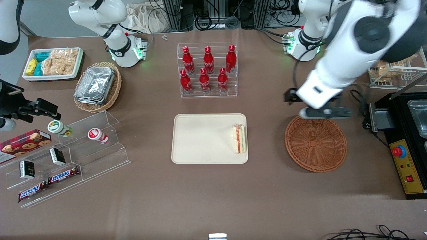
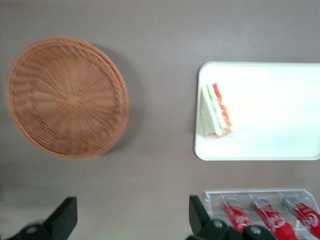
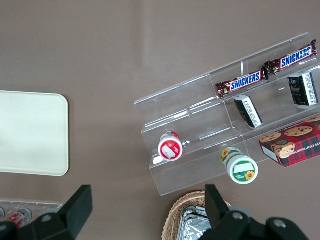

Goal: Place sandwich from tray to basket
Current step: 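Move the left gripper from the basket over to the sandwich on the tray, then lower the left gripper and grasp the wrapped sandwich wedge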

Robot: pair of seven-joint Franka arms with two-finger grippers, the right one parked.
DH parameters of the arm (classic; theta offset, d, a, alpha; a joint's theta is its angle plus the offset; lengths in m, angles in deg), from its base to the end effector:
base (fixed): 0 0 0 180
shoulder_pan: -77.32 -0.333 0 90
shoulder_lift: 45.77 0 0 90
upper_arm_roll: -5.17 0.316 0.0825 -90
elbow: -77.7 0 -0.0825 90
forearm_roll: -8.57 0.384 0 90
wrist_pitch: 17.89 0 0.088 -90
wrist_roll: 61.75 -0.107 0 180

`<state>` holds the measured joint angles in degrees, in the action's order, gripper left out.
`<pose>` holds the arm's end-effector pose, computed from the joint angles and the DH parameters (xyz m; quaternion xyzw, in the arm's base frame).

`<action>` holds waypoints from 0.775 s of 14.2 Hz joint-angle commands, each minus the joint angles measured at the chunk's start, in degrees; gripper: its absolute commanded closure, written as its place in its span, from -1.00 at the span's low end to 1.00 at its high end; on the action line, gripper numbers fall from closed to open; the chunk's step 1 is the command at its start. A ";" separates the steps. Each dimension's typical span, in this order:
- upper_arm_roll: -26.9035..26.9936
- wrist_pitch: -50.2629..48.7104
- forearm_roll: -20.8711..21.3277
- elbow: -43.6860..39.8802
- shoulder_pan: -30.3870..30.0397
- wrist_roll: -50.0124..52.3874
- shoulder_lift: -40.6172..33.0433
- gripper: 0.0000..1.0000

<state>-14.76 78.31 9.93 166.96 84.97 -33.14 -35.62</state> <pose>0.5480 -0.2660 0.5422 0.9995 0.0093 -0.0287 0.0055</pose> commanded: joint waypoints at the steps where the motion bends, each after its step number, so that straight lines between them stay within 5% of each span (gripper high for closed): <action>1: -5.80 2.94 3.81 -1.20 1.21 13.26 6.96 -1.00; 7: -5.73 15.41 9.07 -0.67 8.07 34.12 22.08 -1.00; 11: -5.56 20.69 13.05 -0.23 9.75 37.83 29.03 -1.00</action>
<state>-20.49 97.77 20.97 167.63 93.59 2.37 -8.73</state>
